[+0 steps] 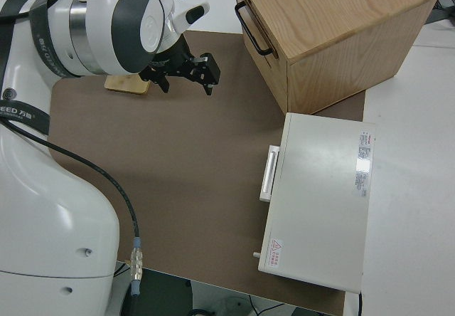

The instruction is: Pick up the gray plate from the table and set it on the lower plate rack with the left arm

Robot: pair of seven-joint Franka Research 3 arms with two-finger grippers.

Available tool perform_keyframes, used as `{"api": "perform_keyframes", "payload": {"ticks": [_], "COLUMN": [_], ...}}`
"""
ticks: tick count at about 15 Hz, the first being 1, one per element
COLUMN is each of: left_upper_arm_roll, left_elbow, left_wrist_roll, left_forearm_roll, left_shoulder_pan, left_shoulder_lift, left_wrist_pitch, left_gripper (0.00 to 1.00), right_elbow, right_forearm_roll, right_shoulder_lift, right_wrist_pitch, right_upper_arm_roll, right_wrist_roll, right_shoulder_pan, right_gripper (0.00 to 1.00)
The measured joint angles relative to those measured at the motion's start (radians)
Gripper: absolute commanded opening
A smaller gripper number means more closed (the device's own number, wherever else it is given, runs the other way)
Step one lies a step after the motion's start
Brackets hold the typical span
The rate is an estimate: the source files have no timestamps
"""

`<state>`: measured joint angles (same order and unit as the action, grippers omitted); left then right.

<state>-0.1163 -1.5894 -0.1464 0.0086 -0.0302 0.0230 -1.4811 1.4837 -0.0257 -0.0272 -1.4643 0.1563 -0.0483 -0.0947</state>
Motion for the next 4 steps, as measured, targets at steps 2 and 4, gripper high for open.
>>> {"api": "perform_keyframes", "payload": {"ticks": [2,4], "left_upper_arm_roll": [0.0,0.002], "left_elbow": [0.0,0.0], "left_wrist_roll": [-0.001,-0.001], "left_forearm_roll": [0.0,0.0], "left_shoulder_pan": [0.001,0.001], "left_shoulder_lift": [0.006,0.009], "left_wrist_pitch": [-0.003,-0.003], "left_gripper": [1.0,1.0], "right_elbow": [0.0,0.0], "right_forearm_roll": [0.0,0.0], "right_shoulder_lift": [0.0,0.0], "right_wrist_pitch": [0.0,0.0], "right_upper_arm_roll": [0.0,0.0], "right_wrist_roll": [0.0,0.0], "right_shoulder_pan": [0.0,0.0], "right_gripper": [0.983,0.983]}}
